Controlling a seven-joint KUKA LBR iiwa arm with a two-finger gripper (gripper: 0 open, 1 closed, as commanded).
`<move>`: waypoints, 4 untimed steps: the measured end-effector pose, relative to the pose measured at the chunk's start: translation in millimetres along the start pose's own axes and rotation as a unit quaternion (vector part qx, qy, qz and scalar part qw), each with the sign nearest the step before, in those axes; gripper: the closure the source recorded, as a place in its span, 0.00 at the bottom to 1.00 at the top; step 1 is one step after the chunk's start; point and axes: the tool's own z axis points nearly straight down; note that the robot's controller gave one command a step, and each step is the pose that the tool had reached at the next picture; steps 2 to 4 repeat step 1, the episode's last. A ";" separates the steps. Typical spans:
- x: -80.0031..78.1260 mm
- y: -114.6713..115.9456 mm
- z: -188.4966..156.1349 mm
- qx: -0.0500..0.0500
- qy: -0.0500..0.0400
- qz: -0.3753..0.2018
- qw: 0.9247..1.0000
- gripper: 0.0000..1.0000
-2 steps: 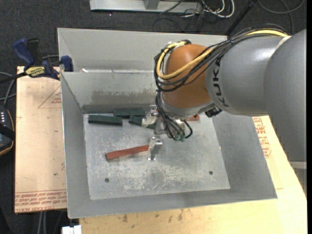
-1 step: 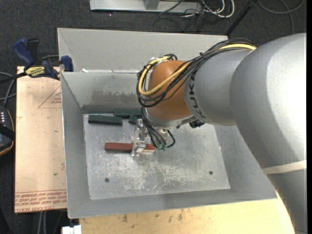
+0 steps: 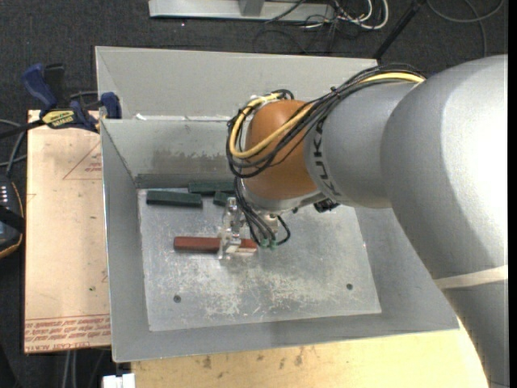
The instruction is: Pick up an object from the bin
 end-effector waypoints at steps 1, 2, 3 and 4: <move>25.4 -1.1 -155.3 0.003 0.008 0.011 1.000 1.00; 25.4 -1.1 -155.3 0.003 0.008 0.011 1.000 1.00; 25.4 -1.1 -155.3 0.003 0.008 0.011 1.000 1.00; 25.4 -1.1 -155.3 0.003 0.008 0.011 1.000 1.00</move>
Offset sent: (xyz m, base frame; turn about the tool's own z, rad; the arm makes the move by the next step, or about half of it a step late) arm 0.0000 0.0000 0.0000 0.0000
